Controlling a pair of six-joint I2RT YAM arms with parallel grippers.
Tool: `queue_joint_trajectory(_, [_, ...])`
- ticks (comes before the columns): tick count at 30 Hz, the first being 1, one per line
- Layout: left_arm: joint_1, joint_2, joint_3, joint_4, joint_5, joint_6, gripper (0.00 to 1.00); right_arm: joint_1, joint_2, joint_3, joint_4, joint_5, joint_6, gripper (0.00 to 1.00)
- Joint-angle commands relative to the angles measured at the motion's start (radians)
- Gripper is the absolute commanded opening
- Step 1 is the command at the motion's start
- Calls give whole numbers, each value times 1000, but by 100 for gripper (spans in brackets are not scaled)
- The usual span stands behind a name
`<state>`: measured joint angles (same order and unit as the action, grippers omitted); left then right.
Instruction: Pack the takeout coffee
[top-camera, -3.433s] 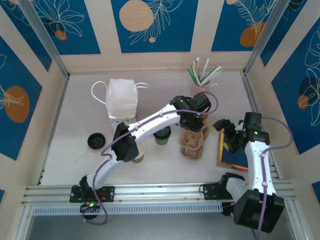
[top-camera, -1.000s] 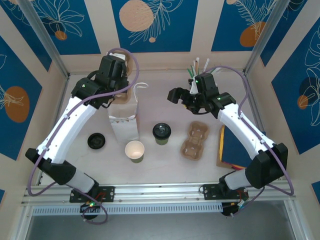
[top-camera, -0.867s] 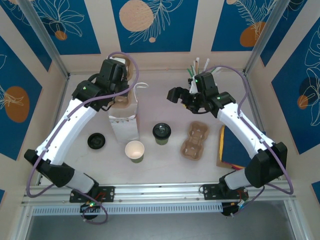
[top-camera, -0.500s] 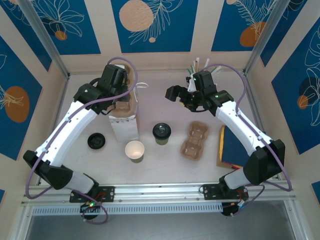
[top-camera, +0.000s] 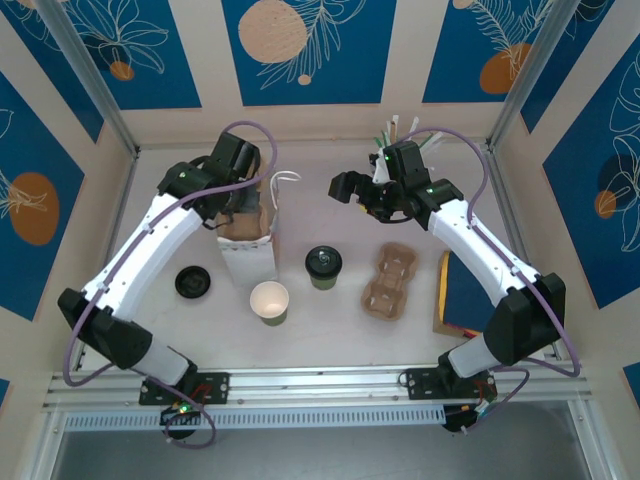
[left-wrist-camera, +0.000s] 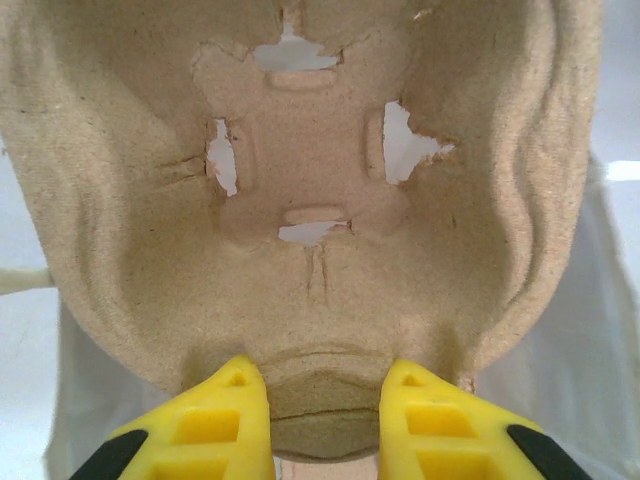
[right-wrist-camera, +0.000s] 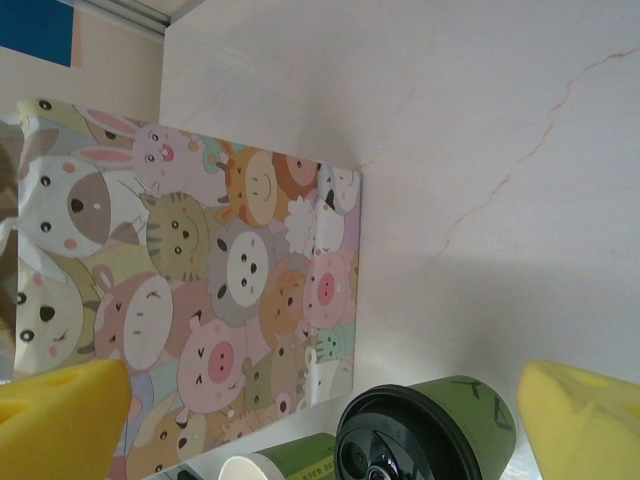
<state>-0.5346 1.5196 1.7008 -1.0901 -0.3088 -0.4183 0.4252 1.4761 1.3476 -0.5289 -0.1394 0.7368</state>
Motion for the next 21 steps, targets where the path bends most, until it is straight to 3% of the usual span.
queue_joint_trajectory(1, [24,23,33,-75,44,-21,20,-7,4,19,20,-28,-14,99])
queue_joint_trajectory(21, [29,76,56,-135,77,-19,20,-48,3,-29,47,-58,-5,99])
